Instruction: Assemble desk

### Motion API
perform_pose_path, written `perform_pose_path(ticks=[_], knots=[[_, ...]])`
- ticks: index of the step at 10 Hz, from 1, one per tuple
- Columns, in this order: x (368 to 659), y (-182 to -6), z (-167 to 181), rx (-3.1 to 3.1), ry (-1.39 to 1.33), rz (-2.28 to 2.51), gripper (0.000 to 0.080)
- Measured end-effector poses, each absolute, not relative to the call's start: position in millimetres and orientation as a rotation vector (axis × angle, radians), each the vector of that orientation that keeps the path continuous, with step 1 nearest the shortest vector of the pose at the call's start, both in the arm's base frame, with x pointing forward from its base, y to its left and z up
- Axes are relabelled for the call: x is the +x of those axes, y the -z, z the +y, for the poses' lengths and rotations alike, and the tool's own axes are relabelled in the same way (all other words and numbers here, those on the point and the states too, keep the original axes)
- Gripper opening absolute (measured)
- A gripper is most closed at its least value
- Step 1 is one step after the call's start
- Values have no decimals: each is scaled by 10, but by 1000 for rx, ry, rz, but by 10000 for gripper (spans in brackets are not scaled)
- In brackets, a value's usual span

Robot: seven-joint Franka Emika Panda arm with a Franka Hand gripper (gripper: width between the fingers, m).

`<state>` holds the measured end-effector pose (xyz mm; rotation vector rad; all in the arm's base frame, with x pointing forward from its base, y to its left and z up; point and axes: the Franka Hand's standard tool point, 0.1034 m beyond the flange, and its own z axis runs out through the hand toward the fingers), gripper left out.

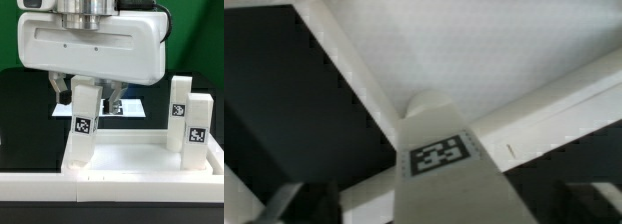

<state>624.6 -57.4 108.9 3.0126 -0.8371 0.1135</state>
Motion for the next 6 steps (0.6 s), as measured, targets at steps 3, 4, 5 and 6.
perform_pose_path(ticks=[3, 4, 5, 6], knots=[[6245, -1081, -568, 2952, -113, -1053, 287], [6245, -1080, -566, 2903, -113, -1193, 287], [6245, -1079, -565, 2864, -113, -1288, 287], [6245, -1078, -567, 2836, -113, -1354, 287]])
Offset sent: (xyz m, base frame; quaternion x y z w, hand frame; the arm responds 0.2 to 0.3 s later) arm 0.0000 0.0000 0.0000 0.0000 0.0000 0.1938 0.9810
